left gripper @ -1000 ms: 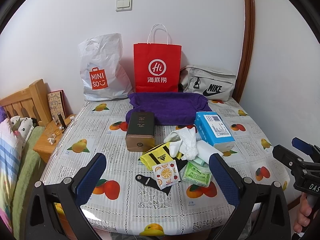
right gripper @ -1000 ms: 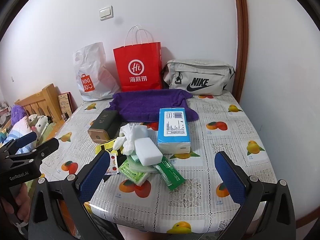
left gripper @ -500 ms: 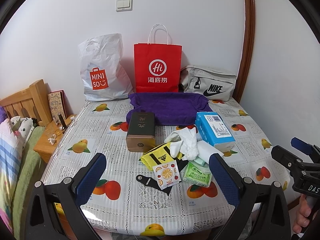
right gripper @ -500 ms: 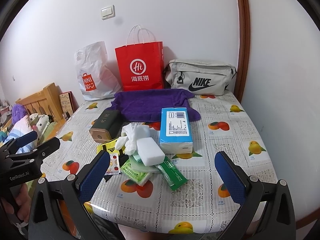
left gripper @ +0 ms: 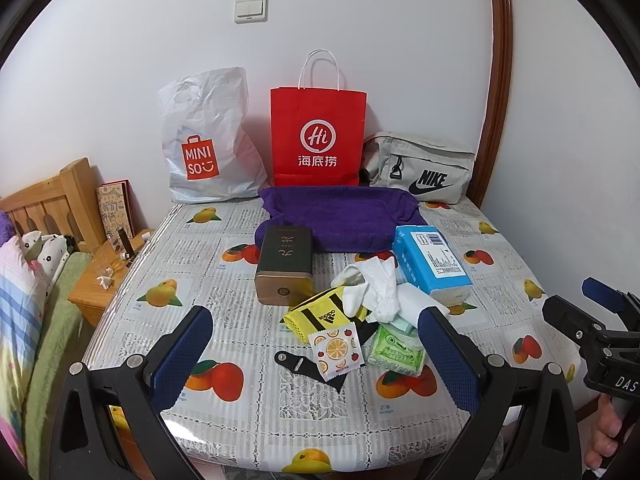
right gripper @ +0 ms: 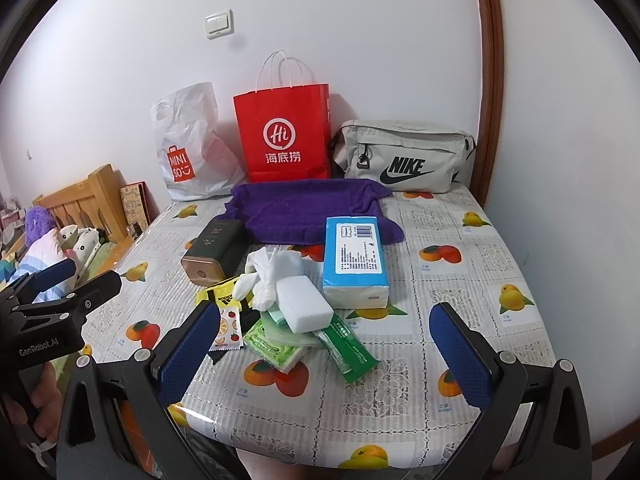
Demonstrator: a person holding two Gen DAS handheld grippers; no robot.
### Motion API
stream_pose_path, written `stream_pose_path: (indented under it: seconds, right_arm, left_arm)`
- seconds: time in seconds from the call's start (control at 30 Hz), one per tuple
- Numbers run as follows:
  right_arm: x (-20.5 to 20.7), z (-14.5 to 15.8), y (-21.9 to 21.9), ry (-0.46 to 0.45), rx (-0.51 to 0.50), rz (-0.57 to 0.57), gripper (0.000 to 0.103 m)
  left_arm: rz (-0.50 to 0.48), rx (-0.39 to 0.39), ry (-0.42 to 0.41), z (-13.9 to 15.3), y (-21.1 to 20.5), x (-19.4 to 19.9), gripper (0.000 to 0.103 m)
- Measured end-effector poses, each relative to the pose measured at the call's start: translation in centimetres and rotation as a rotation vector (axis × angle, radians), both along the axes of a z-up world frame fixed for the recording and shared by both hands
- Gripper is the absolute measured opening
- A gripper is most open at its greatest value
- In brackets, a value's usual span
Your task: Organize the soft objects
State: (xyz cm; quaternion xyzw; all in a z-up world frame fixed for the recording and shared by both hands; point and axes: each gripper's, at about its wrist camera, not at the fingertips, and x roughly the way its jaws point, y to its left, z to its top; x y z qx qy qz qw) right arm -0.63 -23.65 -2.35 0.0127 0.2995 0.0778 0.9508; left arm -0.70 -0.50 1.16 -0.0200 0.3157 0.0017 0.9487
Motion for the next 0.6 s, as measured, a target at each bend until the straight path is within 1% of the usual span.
stream_pose_path:
  seconds: [0.2, 0.33, 0.43, 0.6]
  right_arm:
    - [0.0, 0.1, 0.1, 0.000, -0.001, 0.001, 0.103]
    - [0.3, -0.5, 0.0, 0.005, 0.001, 0.009, 0.103]
    - [1.0, -1.3, -0.5, 0.022, 0.007, 0.009, 0.103]
    - [2.7, -3.5, -1.5, 0.063, 0.005, 0.010, 0.103]
  left_arm:
    - [-0.003, -0.001, 0.001, -0.1, 0.1, 0.0, 0.103]
    - [-0.004, -0.002, 0.014, -0.6, 0.5, 0.6, 0.103]
    - [-0.002, -0.004, 0.032, -1.6, 0.8, 1.5, 0.103]
    - [-0.002, 0.001, 0.095, -4.4, 1.2, 3.3, 0.103]
